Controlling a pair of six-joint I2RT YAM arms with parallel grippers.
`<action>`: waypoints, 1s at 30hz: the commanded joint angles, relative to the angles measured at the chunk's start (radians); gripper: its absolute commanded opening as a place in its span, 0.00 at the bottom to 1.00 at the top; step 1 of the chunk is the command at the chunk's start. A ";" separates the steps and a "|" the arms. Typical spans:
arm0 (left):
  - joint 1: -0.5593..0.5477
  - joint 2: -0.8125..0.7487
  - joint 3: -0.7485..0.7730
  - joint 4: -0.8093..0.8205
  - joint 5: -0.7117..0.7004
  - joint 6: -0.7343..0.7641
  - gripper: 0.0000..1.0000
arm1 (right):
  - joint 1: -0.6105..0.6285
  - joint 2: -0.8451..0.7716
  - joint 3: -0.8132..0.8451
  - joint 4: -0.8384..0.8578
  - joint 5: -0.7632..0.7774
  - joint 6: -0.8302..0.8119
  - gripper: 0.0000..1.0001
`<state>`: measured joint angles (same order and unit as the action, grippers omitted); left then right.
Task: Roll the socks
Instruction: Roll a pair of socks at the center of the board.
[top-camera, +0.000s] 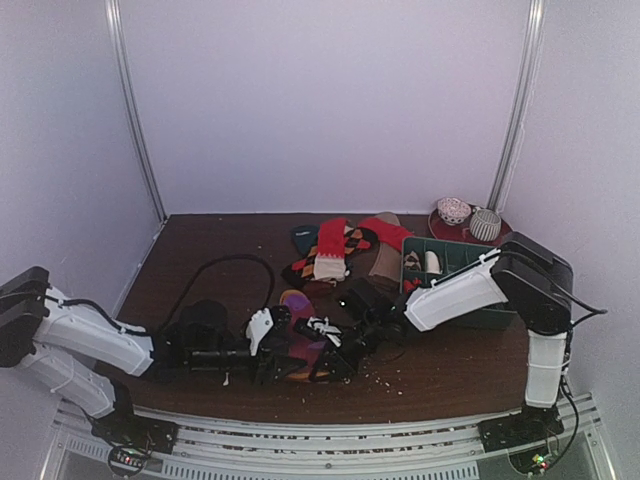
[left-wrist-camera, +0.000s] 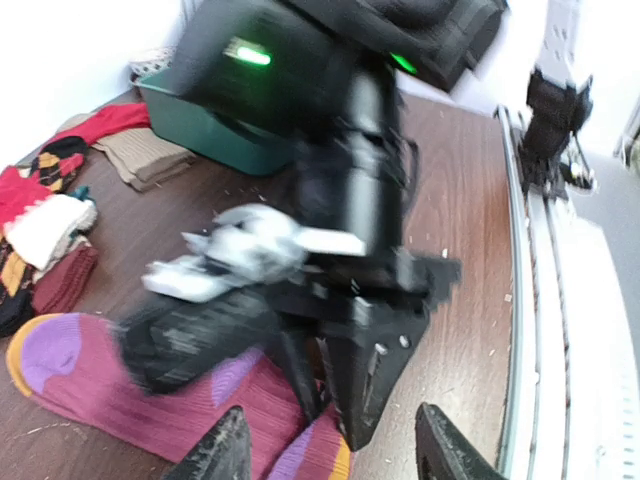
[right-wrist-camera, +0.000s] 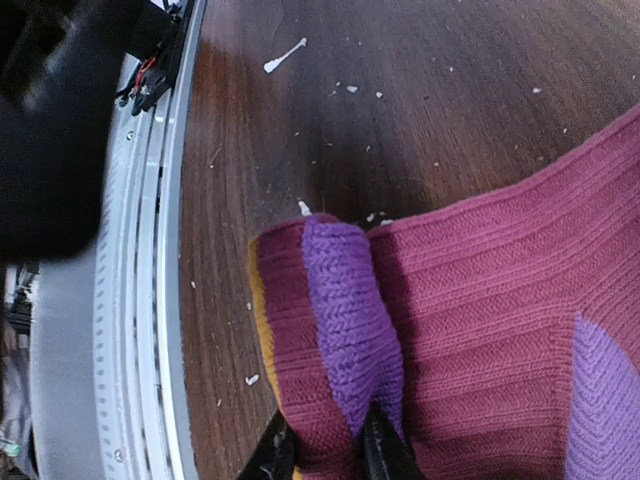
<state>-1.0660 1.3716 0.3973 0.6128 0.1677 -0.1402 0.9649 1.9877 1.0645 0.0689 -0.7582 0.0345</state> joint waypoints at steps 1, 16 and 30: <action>-0.023 0.137 -0.033 0.170 -0.012 0.085 0.56 | -0.029 0.099 0.006 -0.339 -0.089 0.058 0.22; -0.032 0.334 -0.012 0.261 -0.005 0.086 0.32 | -0.064 0.168 0.083 -0.484 -0.106 -0.054 0.23; -0.013 0.333 -0.009 0.019 0.039 -0.224 0.00 | -0.062 -0.321 -0.143 -0.029 0.153 0.019 0.48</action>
<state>-1.0916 1.7077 0.3897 0.7975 0.1696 -0.2092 0.9016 1.8603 1.0454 -0.1619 -0.8059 0.0208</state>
